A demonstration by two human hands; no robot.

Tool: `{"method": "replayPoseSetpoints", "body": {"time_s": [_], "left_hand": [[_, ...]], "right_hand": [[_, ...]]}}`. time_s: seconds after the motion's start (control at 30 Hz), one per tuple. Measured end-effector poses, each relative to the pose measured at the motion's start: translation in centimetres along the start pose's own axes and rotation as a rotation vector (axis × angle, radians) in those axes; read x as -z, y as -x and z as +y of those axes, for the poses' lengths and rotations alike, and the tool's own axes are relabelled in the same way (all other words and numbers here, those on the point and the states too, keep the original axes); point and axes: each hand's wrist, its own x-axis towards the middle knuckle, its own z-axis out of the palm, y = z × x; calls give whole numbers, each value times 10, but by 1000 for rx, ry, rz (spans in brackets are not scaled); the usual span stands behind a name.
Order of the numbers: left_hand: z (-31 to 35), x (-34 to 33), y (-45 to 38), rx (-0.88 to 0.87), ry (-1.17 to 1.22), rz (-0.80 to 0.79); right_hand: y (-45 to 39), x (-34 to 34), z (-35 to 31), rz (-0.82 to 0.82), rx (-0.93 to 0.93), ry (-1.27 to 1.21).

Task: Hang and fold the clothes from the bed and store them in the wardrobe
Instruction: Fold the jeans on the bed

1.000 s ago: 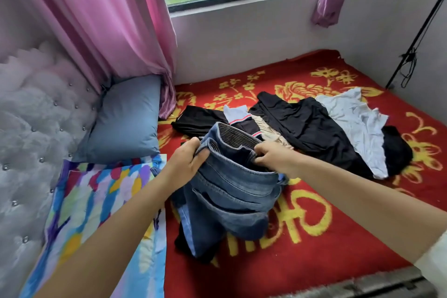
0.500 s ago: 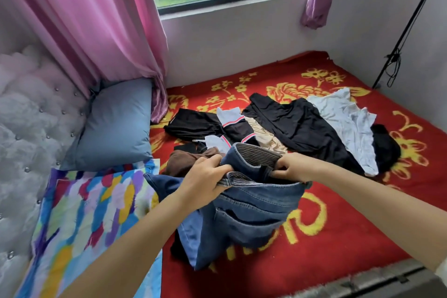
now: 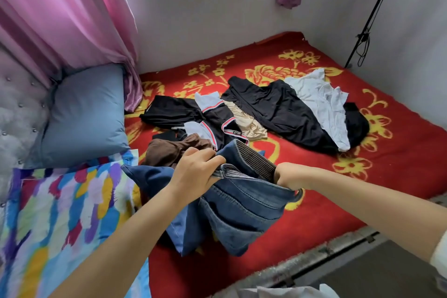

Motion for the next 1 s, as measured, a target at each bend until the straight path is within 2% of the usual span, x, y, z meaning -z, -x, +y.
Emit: {"method": "replayPoseSetpoints", "body": {"time_s": [0.13,0.23,0.27,0.33,0.4,0.47,0.53,0.67,0.7,0.8,0.87,0.93,1.0], "left_hand": [[-10,2,12,57,206,-217],[-9,5,19,174,375,-363],[-9,6,22,221,417,-355],[-11,10,25,258,459,-257],[-13,17,23,230,423,-153],[-14,23,20,203,376,-56],[-12,26,17,203,337,45],[-13,38,9,295,369,236],[-11,42,7,304,357,255],[-5,51,1,373,422,259],[0,56,-7,568,612,237],[-1,65,-16,806,689,114],[-13,80,-31,923,719,-123]], "right_hand": [[7,9,4,158,211,-561],[5,13,-3,219,369,-841],[3,15,-2,224,393,-889],[1,19,-2,200,447,-820],[4,26,0,209,451,-608],[10,36,-3,306,478,-399],[20,44,-5,407,538,-306],[44,52,4,220,611,-292],[47,52,4,229,602,-268],[44,45,0,322,551,-313],[41,37,-5,298,547,-498],[39,37,-8,309,534,-612],[37,52,-16,365,505,-564]]}}
